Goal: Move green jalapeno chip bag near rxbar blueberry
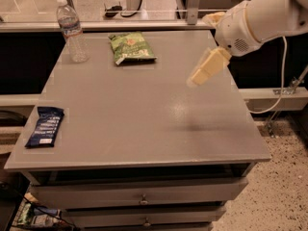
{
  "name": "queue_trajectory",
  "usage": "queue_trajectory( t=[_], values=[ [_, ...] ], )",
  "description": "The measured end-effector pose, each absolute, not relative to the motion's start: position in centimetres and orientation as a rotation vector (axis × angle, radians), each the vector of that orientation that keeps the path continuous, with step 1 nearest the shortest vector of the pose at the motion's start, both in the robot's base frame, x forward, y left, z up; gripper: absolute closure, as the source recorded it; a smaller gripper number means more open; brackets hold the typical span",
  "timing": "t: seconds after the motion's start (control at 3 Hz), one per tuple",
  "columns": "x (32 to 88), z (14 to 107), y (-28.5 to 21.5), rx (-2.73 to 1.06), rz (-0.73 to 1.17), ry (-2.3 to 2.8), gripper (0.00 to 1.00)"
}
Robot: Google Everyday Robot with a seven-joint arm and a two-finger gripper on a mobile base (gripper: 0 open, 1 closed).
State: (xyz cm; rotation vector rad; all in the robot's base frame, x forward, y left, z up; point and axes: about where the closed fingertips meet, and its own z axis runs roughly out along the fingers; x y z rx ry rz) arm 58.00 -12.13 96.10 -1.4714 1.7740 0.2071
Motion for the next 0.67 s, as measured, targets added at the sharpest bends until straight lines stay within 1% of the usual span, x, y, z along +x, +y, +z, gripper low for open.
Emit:
queue_trajectory(
  t=[0.33,0.67],
  values=[
    [62.4,96.0,-10.8,-1.333,0.195,1.727,0.0],
    [63.6,96.7,-10.8,-1.291,0.168,1.706,0.0]
  ],
)
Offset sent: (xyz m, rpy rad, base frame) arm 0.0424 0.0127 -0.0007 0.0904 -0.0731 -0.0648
